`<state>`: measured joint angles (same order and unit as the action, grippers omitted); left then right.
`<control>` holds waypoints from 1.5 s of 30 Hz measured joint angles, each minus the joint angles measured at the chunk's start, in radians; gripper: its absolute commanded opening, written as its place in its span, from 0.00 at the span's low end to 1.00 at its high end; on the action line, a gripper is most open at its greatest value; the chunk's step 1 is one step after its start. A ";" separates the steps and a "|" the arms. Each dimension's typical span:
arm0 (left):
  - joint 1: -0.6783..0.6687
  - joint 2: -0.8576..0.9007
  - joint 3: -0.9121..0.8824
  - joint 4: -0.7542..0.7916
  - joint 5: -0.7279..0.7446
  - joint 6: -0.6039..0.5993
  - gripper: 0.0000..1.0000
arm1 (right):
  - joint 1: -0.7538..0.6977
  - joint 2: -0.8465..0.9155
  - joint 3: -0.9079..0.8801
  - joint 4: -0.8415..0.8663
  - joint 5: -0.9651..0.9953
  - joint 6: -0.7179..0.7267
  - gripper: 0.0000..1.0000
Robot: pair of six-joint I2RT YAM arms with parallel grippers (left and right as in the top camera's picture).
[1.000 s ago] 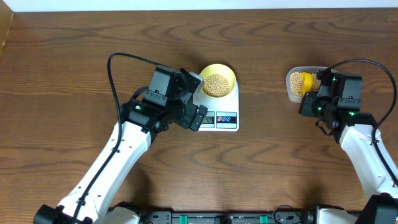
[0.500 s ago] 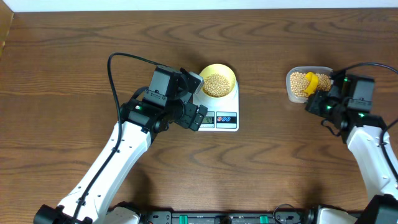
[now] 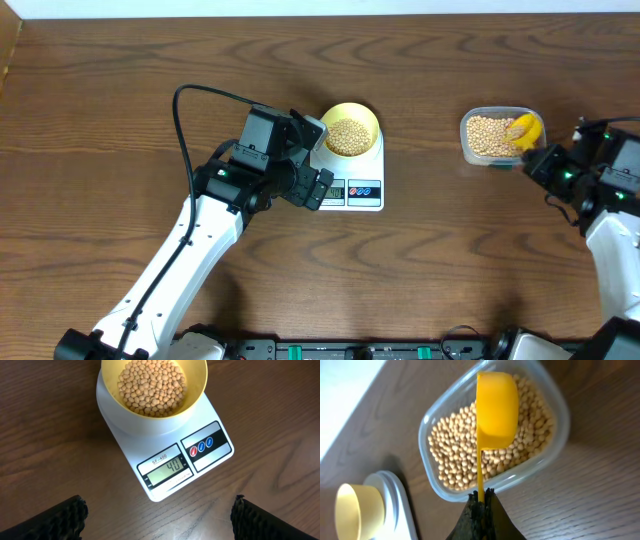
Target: Scoop item into bowl and weigh 50g on scale
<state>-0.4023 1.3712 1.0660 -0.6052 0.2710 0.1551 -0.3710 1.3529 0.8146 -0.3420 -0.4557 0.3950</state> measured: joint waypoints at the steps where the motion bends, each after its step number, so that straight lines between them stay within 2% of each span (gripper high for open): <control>1: 0.000 0.000 0.000 0.000 0.000 0.000 0.94 | -0.005 -0.012 0.000 0.006 -0.007 0.003 0.01; 12: 0.000 0.000 0.000 0.000 0.000 0.000 0.94 | -0.006 -0.026 0.000 0.027 -0.161 0.042 0.01; 23: 0.000 0.000 0.000 0.000 0.000 0.000 0.94 | 0.010 -0.026 0.000 0.134 -0.339 0.113 0.01; 28: 0.000 0.000 0.000 0.000 0.000 0.000 0.94 | 0.089 -0.026 0.000 0.185 -0.362 0.126 0.01; 36: 0.000 0.000 0.000 0.000 0.000 0.000 0.94 | 0.282 -0.027 0.000 0.384 -0.368 0.180 0.01; 45: 0.000 0.000 0.000 0.000 0.000 0.000 0.95 | 0.398 -0.027 0.000 0.425 -0.304 0.252 0.01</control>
<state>-0.4023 1.3712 1.0660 -0.6052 0.2710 0.1551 0.0273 1.3262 0.8143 0.0834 -0.7593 0.6472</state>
